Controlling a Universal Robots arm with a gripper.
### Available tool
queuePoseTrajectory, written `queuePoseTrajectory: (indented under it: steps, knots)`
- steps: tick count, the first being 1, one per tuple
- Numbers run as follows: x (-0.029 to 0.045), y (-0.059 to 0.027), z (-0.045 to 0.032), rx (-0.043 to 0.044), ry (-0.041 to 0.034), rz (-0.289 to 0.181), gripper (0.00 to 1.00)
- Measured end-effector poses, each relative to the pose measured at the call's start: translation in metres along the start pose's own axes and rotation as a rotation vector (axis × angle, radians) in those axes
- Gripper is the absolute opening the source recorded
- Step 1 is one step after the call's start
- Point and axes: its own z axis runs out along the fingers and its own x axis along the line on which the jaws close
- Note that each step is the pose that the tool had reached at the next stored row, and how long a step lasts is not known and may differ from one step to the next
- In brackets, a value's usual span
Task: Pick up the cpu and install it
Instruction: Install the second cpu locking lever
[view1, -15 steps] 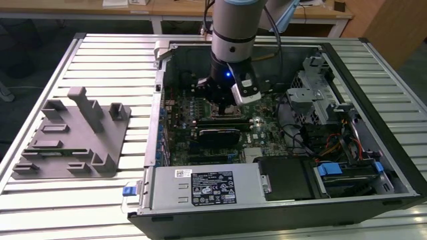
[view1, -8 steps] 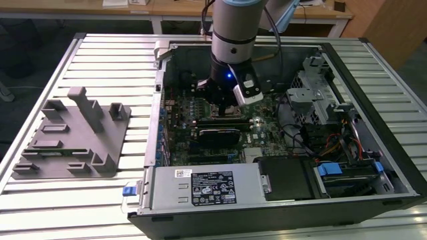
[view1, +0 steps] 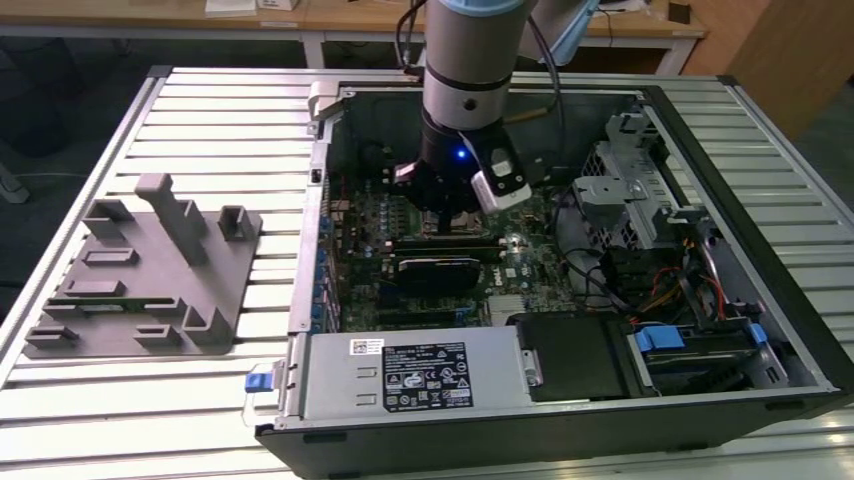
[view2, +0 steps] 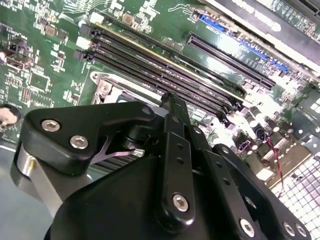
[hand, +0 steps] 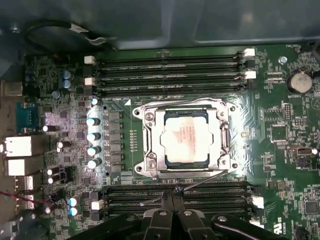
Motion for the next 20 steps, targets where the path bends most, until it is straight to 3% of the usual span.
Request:
queuePoseTrajectory:
  steps: [4,7,12,20]
  knots:
    - [0.0001,-0.0003,0.0001,-0.0077,0.0008,-0.021,0.11]
    - [0.0004,-0.0004,0.0001,-0.0082,0.0000,-0.025,0.11]
    - [0.0008,-0.0033,0.0020,-0.0316,-0.0001,-0.032,0.11]
    - [0.0057,-0.0075,0.0066,-0.0374,-0.0030,-0.062,0.11]
